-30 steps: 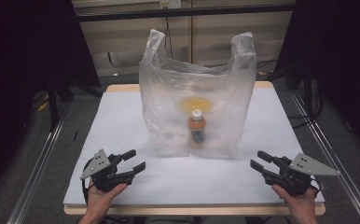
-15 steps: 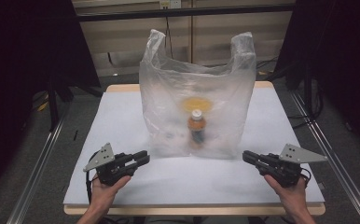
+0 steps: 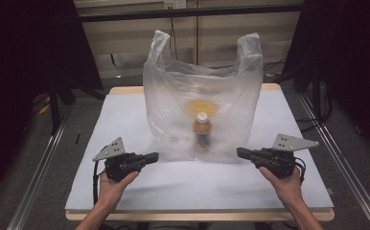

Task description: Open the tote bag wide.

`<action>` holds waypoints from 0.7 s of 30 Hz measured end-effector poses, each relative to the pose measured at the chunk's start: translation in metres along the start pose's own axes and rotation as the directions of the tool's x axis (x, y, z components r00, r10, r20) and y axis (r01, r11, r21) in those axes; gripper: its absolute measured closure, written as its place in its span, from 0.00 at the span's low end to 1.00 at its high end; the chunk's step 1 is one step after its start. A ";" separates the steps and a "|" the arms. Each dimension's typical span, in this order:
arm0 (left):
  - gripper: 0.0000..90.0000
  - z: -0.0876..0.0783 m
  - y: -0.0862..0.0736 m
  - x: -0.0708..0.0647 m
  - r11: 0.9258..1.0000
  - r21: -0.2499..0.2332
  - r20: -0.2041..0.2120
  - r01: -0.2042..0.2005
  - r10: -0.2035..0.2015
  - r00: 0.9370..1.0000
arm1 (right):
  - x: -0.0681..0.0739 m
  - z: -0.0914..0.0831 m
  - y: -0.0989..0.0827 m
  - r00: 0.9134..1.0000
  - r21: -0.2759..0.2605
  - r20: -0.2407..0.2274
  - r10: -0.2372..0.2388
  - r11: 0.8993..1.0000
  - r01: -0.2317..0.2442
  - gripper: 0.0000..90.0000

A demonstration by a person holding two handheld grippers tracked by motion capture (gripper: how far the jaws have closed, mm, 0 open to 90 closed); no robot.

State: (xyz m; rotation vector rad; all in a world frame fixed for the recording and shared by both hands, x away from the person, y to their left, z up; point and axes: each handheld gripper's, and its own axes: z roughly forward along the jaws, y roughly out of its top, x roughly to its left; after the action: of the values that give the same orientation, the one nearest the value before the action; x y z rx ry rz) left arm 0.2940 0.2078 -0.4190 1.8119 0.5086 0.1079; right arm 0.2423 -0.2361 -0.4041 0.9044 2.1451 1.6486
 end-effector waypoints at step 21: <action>1.00 0.029 0.062 0.005 0.997 -0.001 0.060 -0.080 0.080 0.995 | -0.016 0.017 0.056 0.999 -0.038 -0.021 -0.024 0.999 0.023 1.00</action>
State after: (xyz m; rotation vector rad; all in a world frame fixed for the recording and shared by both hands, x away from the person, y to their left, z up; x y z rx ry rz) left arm 0.3257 0.1707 -0.3712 1.8316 0.3941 0.1077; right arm 0.2813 -0.2250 -0.3589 0.8510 2.1226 1.6886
